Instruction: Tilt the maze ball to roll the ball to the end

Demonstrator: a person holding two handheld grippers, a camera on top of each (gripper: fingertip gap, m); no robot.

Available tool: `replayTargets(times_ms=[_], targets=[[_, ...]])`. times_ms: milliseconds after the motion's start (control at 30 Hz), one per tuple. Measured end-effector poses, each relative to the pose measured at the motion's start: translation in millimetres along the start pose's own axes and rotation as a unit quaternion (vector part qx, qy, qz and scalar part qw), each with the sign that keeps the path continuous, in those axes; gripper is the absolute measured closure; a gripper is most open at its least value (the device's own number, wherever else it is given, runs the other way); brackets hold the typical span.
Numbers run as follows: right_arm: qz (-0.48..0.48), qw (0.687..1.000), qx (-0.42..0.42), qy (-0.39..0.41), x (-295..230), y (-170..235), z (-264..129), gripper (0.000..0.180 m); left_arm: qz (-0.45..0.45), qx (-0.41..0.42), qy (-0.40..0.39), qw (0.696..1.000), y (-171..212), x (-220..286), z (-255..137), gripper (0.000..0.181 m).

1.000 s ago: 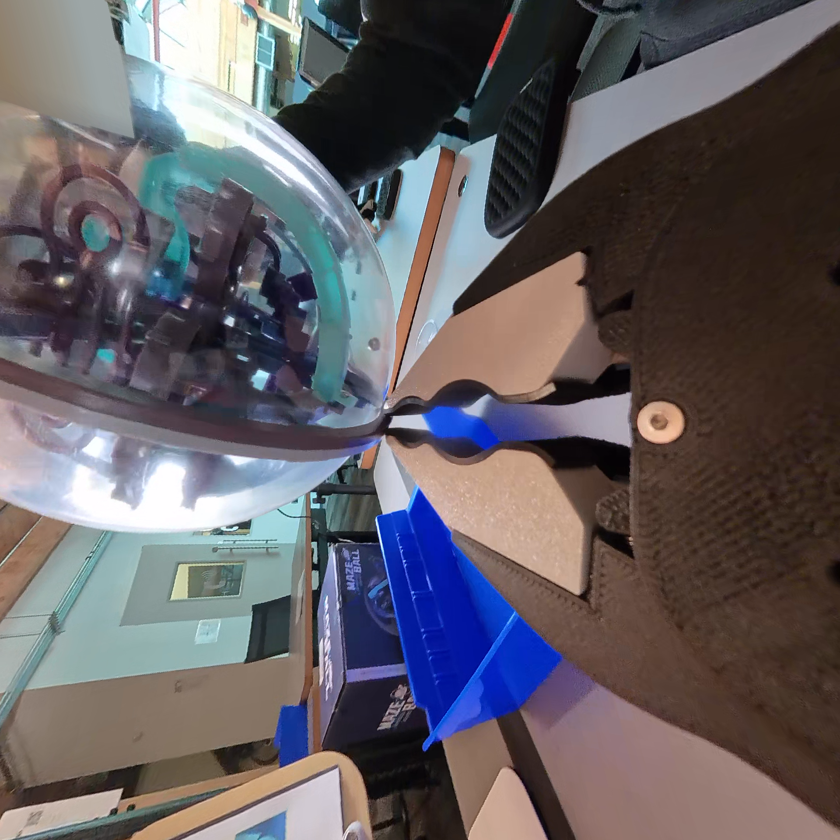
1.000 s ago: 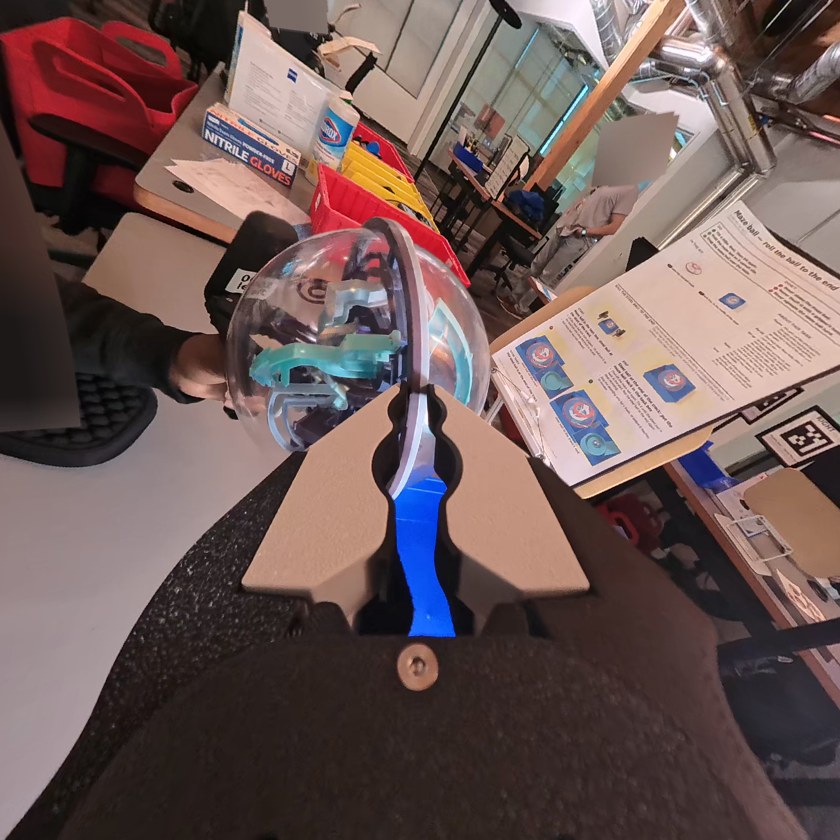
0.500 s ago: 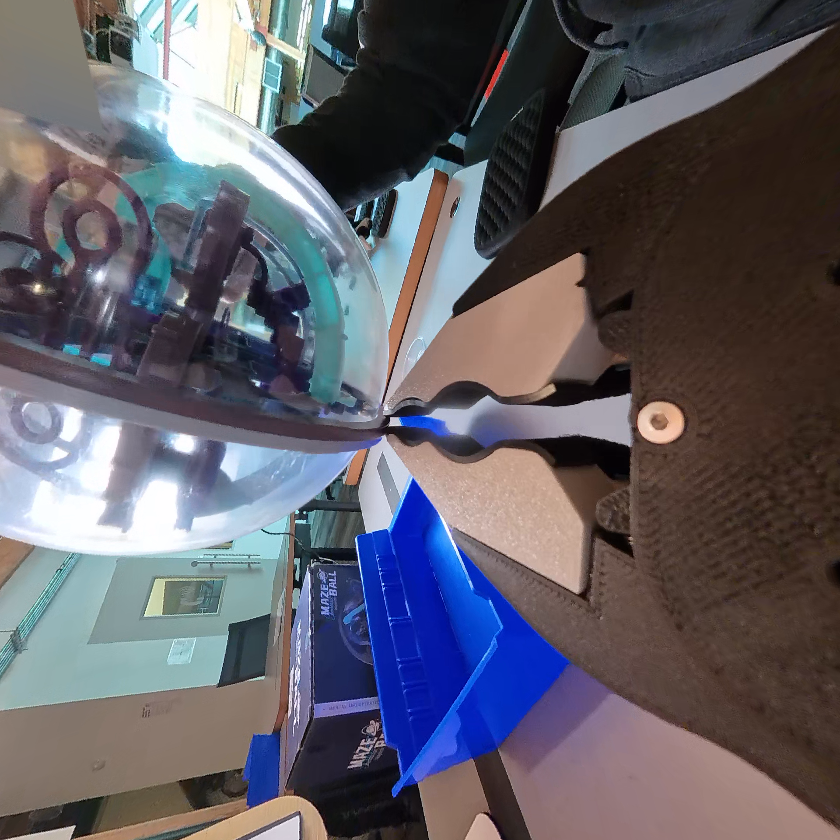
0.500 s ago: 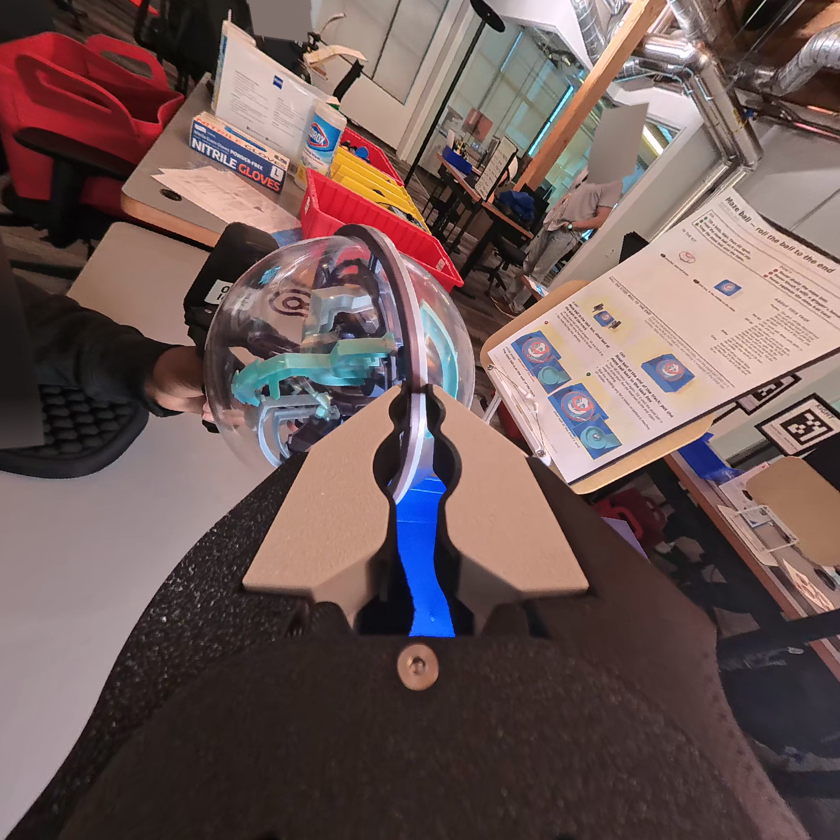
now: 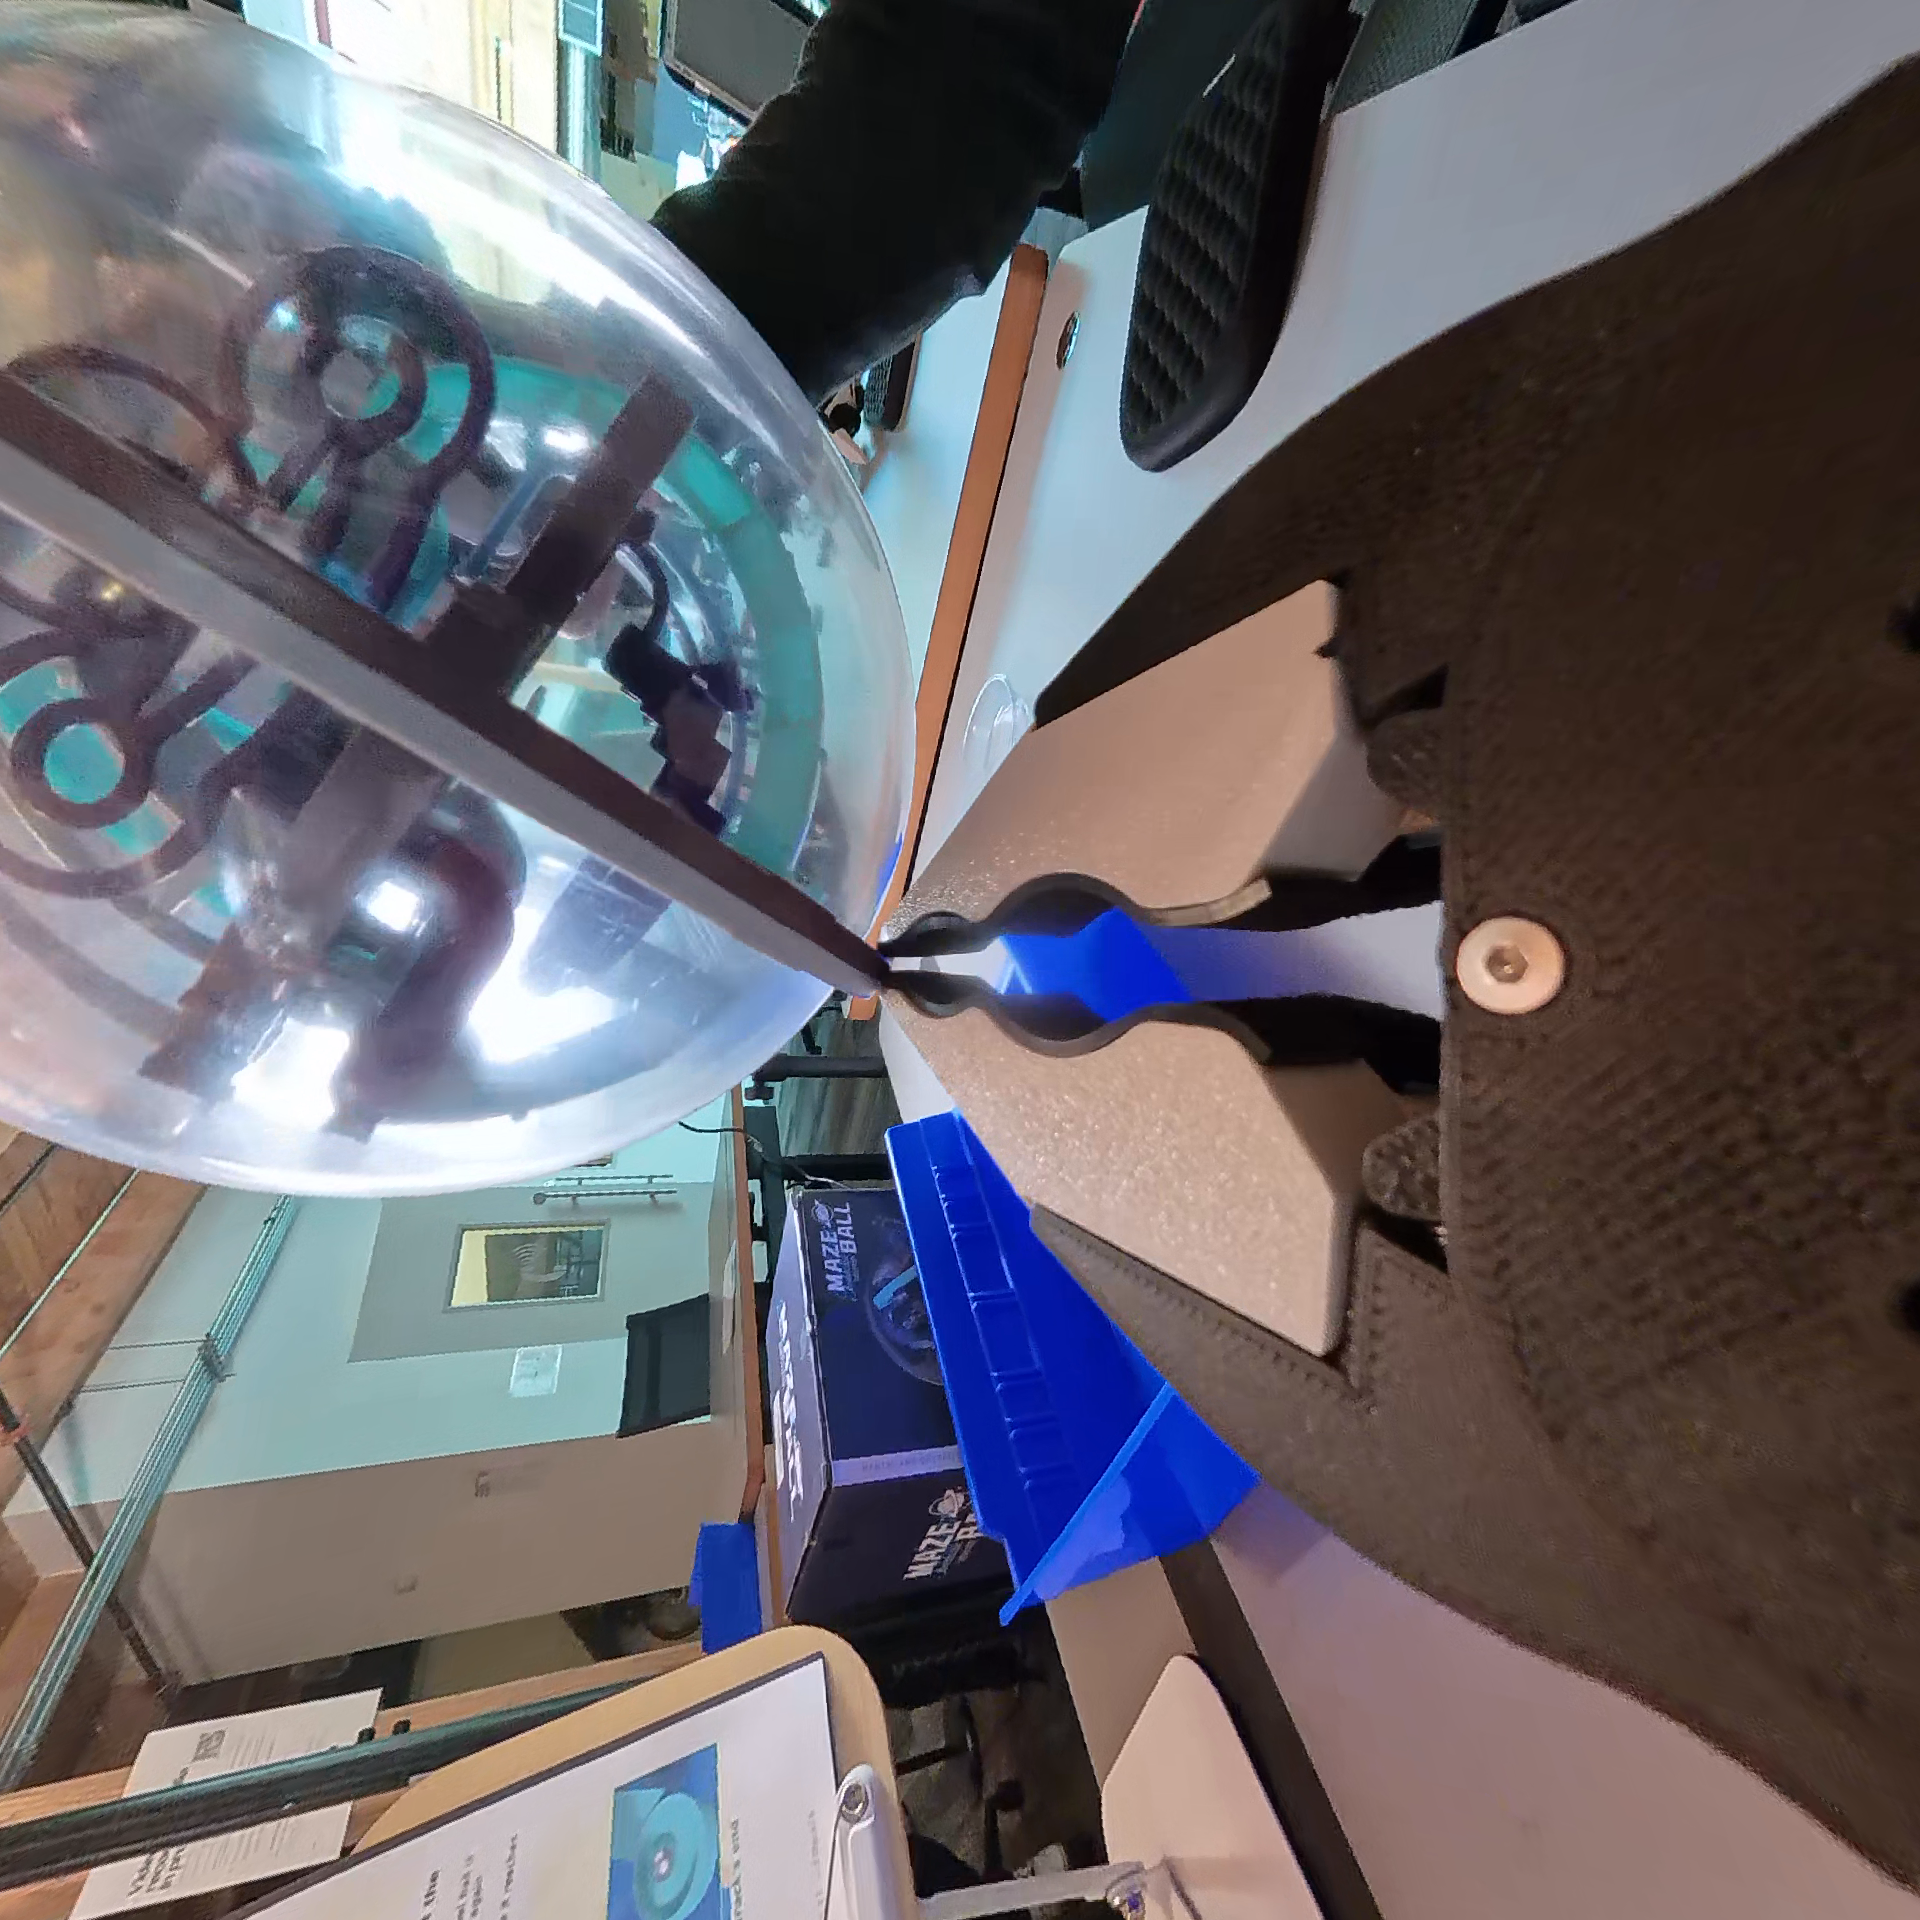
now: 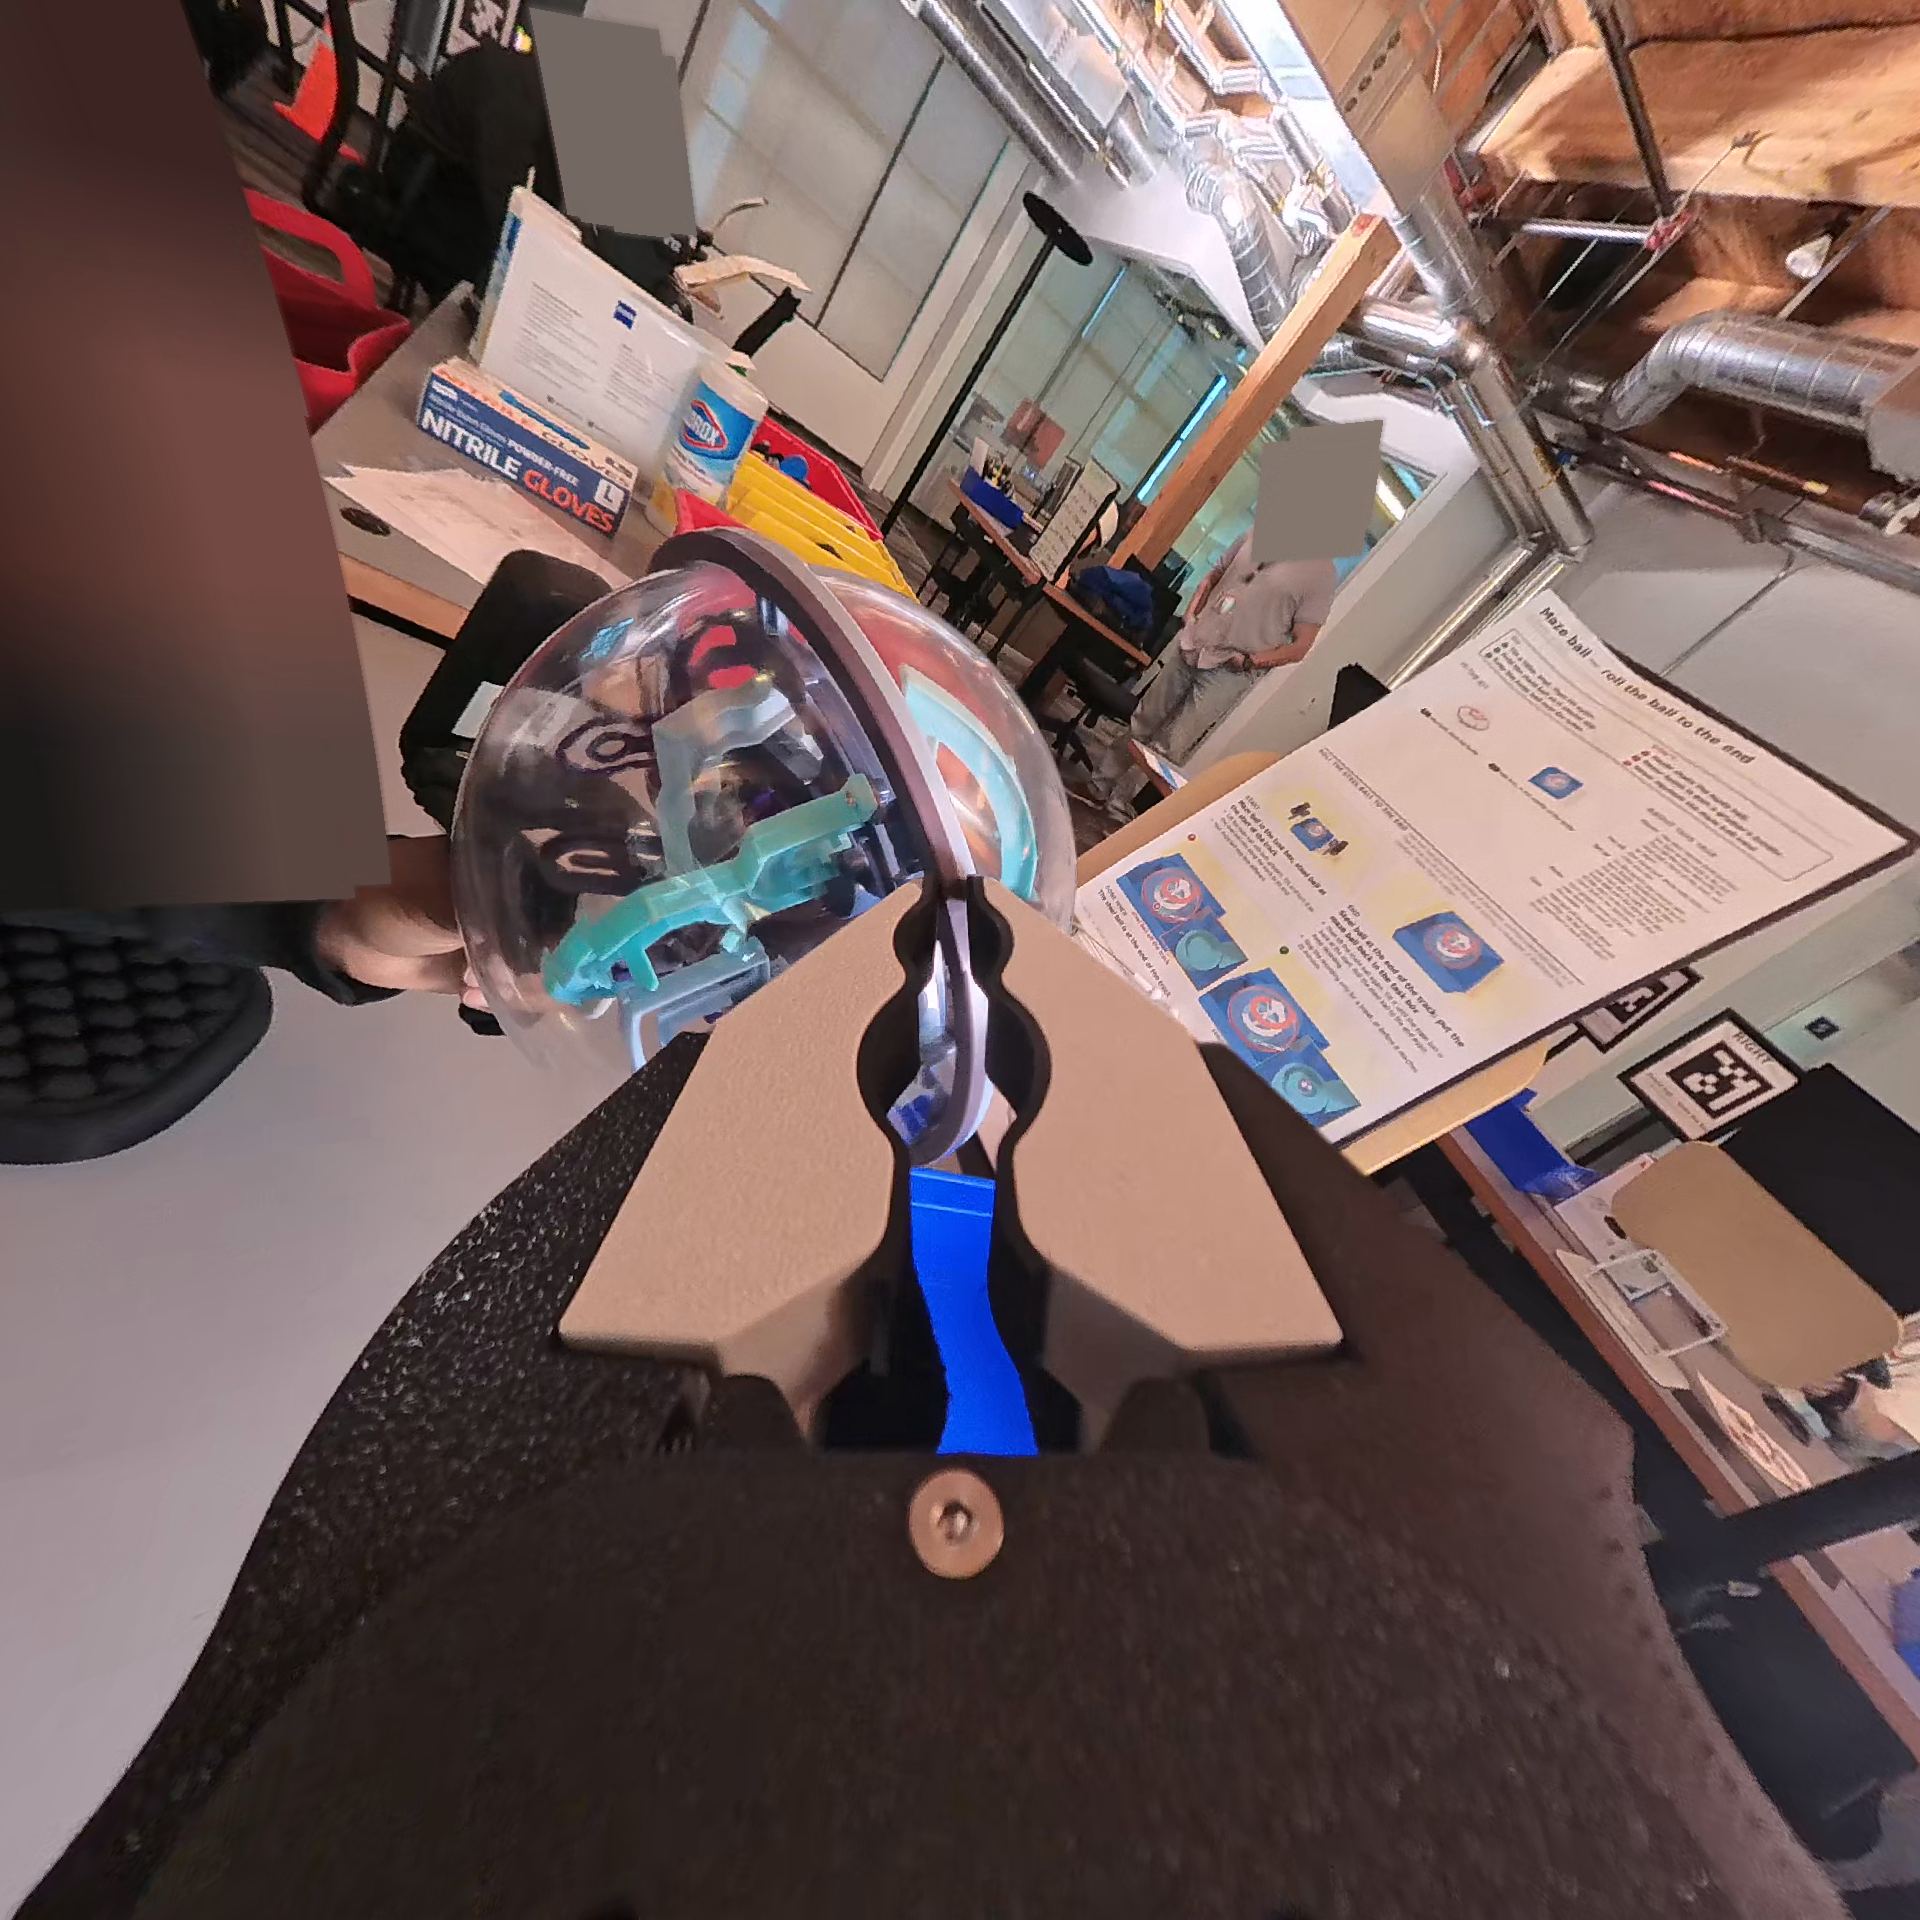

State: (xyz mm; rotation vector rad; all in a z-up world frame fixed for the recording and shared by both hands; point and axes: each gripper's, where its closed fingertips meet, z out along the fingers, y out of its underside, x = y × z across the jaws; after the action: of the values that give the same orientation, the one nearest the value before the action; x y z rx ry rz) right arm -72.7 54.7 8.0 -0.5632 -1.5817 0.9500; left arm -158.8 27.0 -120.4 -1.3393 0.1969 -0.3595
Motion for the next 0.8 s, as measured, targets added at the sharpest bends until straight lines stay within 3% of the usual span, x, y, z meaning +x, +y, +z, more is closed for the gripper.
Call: replayTargets(times_ms=[267, 400, 600, 667, 733, 800], targets=[[0.014, 1.0, 0.004, 0.006, -4.6, 7.4, -0.8, 0.176, 0.009, -0.003, -0.006, 1.0, 0.3, -2.2, -6.4, 0.178], [0.039, 0.999, 0.006, 0.011, -7.5, 16.9, -6.3, 0.177, 0.017, -0.021, 0.027, 0.999, 11.5, 9.8, -8.3, 0.175], [0.071, 0.997, -0.003, 0.021, -16.1, 39.2, -19.0, 0.177, 0.045, -0.075, 0.086, 0.992, 40.1, 33.7, -8.0, 0.151], [0.082, 0.996, -0.007, 0.024, -18.2, 47.3, -23.1, 0.177, 0.042, -0.081, 0.089, 0.992, 44.4, 33.4, -8.7, 0.153], [0.091, 0.995, -0.013, 0.023, -20.5, 55.4, -26.1, 0.177, 0.053, -0.088, 0.086, 0.991, 48.2, 32.1, -9.3, 0.17], [0.105, 0.994, -0.011, 0.024, -21.5, 60.8, -28.4, 0.177, 0.069, -0.1, 0.091, 0.988, 54.1, 35.7, -8.2, 0.17]])
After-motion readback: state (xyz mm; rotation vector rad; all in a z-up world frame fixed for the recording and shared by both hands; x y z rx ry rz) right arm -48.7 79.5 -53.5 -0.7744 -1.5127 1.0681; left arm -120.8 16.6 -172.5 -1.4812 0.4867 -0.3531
